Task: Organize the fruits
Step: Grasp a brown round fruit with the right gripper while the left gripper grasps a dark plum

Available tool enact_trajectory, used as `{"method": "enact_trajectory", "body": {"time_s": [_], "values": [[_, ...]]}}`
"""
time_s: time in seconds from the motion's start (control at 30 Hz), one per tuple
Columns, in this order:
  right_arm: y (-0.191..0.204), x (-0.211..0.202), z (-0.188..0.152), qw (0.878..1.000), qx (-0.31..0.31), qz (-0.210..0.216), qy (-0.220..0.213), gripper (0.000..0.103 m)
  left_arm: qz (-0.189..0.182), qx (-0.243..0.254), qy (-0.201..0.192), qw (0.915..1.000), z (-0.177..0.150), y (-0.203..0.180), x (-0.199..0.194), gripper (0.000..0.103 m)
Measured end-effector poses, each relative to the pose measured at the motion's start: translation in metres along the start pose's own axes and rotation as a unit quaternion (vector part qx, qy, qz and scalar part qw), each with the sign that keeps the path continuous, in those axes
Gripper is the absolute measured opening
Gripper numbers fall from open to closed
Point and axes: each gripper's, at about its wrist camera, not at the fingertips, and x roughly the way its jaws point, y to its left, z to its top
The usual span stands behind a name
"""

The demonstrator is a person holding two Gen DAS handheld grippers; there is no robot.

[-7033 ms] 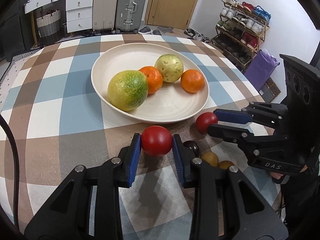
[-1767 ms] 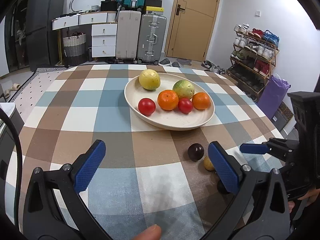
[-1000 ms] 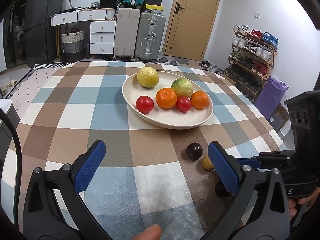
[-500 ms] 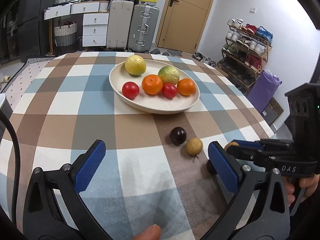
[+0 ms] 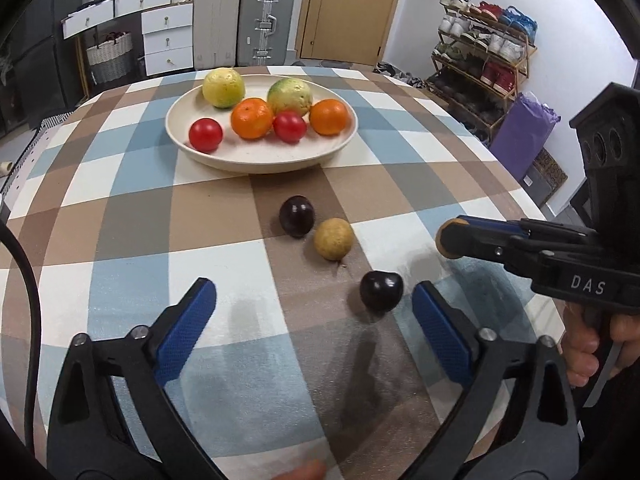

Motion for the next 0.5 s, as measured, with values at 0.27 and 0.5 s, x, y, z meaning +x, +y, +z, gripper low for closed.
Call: {"method": "enact_trajectory", "body": {"time_s": [0.27,0.5], "values": [[-0.010,0.000,-0.002,1.000,0.009,-0.001,0.001,0.028,-0.015,0.044,0.028,0.9986,-0.002,-0.024,0.015,0.068],[-0.010,0.000,-0.001,1.000,0.009,-0.003,0.000,0.028,-0.015,0.062,0.026,0.9976,-0.001,-0.035,0.022,0.049]]}}
